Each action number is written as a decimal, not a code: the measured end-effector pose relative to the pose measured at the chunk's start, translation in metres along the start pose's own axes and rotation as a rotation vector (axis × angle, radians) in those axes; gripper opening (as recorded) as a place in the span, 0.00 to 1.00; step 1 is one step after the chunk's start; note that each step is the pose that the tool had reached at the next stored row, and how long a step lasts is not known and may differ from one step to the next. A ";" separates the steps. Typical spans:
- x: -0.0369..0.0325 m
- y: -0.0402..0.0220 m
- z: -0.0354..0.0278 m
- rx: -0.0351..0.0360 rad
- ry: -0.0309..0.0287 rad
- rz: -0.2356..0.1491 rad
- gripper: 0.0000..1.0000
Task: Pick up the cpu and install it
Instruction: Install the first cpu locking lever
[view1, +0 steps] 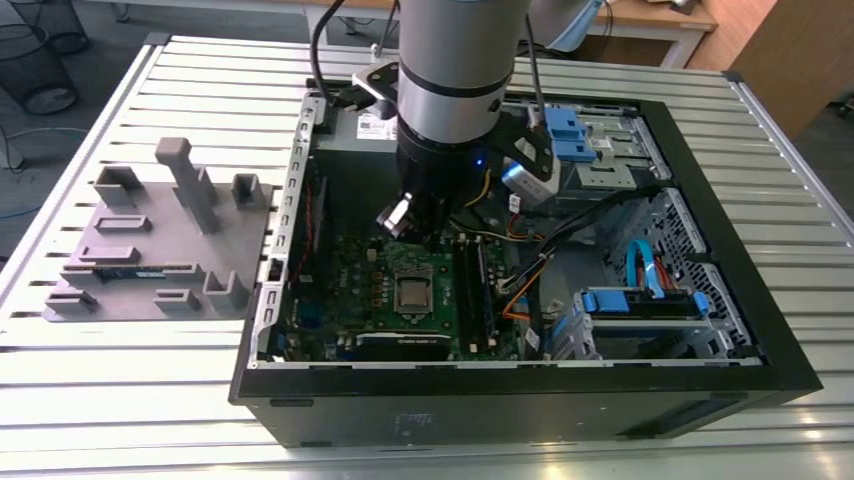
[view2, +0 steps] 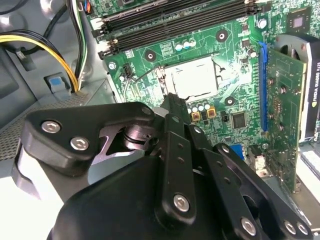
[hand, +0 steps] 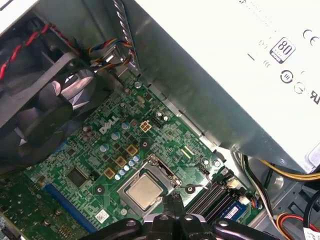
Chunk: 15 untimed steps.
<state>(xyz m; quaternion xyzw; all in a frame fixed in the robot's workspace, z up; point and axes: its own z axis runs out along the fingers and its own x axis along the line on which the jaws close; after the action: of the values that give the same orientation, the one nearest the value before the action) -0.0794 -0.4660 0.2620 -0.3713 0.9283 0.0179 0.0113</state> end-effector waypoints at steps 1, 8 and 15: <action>-0.0005 0.0005 0.0001 -0.0001 -0.0002 0.000 0.11; -0.0062 0.0049 0.0003 0.0000 -0.0001 0.000 0.11; -0.0116 0.0090 0.0007 -0.0001 -0.0001 0.000 0.11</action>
<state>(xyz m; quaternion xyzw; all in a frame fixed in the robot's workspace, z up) -0.0773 -0.4515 0.2620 -0.3713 0.9283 0.0180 0.0113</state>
